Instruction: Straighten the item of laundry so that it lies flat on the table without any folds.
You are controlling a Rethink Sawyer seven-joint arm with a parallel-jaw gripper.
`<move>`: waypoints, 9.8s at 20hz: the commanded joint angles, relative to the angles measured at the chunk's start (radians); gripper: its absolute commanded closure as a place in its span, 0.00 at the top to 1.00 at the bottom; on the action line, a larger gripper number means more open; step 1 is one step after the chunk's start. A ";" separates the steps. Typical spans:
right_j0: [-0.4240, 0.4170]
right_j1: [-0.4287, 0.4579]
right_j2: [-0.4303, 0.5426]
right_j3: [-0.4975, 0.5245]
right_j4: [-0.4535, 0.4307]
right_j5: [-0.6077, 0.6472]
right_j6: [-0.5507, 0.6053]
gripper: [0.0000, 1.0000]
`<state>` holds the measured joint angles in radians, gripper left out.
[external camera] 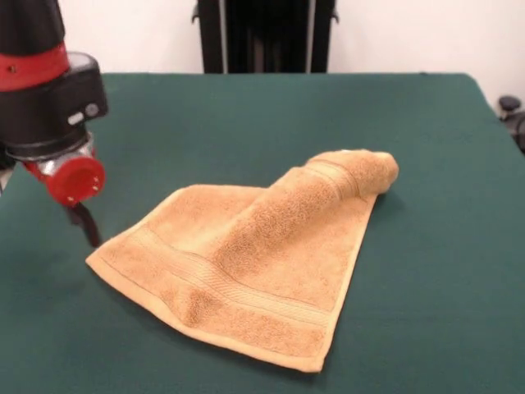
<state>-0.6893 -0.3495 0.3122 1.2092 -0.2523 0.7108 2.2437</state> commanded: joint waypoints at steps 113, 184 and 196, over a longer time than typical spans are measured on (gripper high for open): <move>0.190 0.049 -0.080 0.150 -0.165 0.090 -0.021 0.00; -0.139 0.292 0.169 -0.038 -0.446 -0.167 -0.551 0.00; -0.090 0.418 0.384 -0.364 -0.442 0.018 -0.728 0.00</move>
<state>-0.8273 -0.2147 0.5209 1.1429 -0.5195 1.2261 1.9545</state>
